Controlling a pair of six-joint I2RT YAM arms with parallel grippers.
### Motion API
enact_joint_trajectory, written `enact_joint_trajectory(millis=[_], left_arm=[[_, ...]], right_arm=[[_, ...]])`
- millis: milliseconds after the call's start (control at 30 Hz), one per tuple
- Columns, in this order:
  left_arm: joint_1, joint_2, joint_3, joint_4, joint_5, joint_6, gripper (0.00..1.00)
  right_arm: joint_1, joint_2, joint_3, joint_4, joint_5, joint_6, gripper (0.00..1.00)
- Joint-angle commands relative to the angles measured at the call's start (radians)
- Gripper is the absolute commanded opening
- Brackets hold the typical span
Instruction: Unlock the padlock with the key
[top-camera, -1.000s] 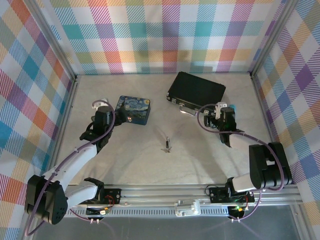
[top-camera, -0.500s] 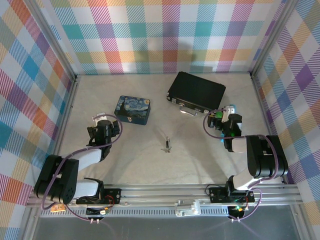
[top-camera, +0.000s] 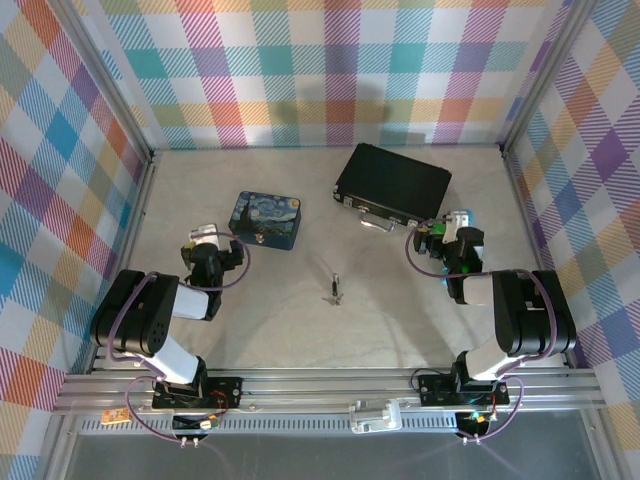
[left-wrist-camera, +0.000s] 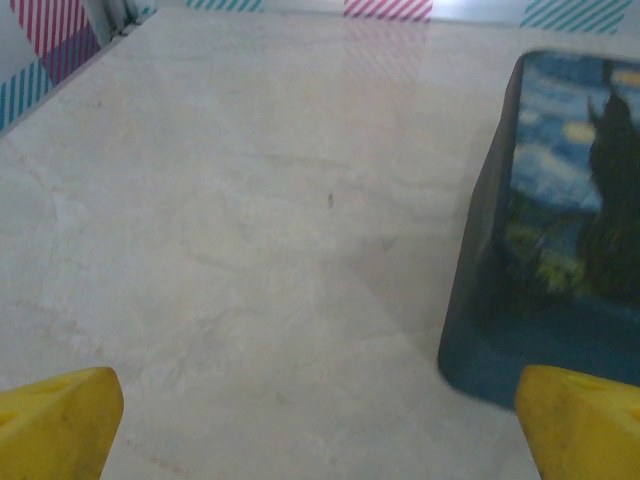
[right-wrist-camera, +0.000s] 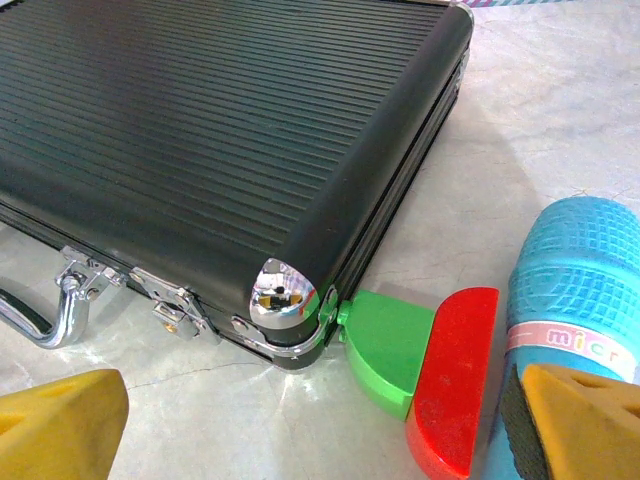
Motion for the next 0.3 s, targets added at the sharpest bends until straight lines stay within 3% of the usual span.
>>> enact_joint_trajectory(millis=[0, 267], left_arm=[[0.009, -0.002, 0.056, -0.051, 0.034, 0.022, 1.0], [0.01, 0.001, 0.063, -0.057, 0.036, 0.022, 1.0]], right_arm=[[-0.001, -0.004, 0.0, 0.038, -0.018, 0.008, 0.99], [0.0, -0.002, 0.002, 0.038, -0.018, 0.008, 0.99]])
